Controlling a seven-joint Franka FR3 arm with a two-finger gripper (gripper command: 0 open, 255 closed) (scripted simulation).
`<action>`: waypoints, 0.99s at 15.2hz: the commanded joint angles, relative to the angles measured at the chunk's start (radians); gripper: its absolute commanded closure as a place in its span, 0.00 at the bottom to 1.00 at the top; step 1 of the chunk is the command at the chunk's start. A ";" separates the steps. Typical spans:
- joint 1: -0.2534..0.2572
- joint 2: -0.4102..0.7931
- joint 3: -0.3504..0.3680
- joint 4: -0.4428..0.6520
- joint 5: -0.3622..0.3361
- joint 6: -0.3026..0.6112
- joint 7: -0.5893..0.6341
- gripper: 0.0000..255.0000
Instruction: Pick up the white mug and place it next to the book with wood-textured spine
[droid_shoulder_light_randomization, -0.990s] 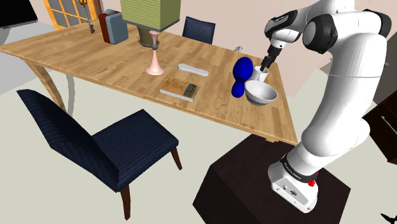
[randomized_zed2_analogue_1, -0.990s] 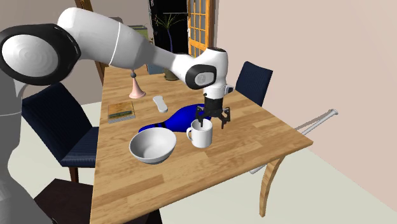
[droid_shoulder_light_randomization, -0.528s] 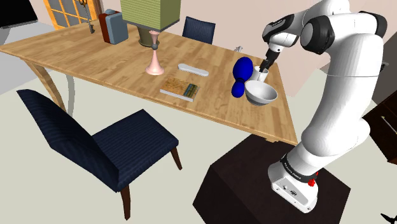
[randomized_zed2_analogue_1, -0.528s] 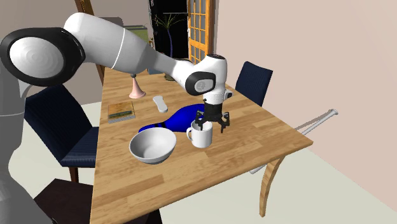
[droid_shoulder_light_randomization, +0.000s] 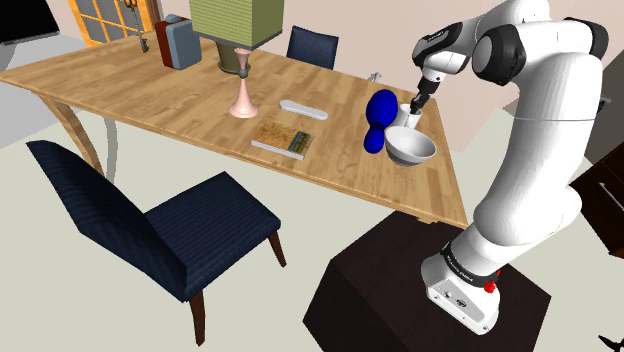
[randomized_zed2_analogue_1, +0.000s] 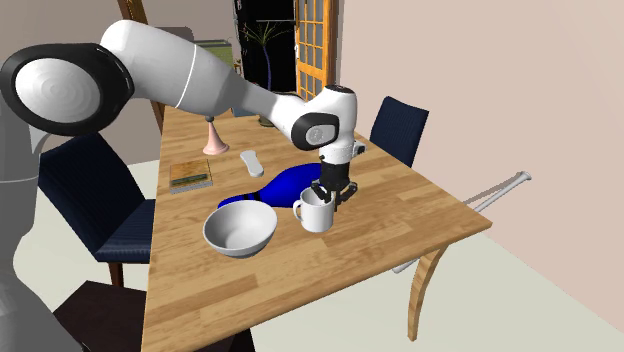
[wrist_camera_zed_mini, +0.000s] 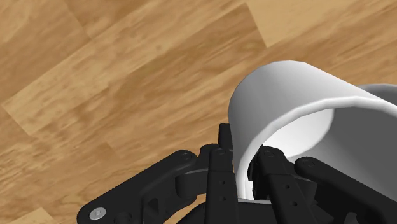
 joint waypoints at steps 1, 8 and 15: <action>0.000 0.000 0.000 0.000 0.000 0.000 0.000 1.00; 0.002 -0.012 -0.004 0.011 -0.008 -0.021 0.005 1.00; 0.008 -0.047 -0.017 0.056 -0.032 -0.097 0.022 1.00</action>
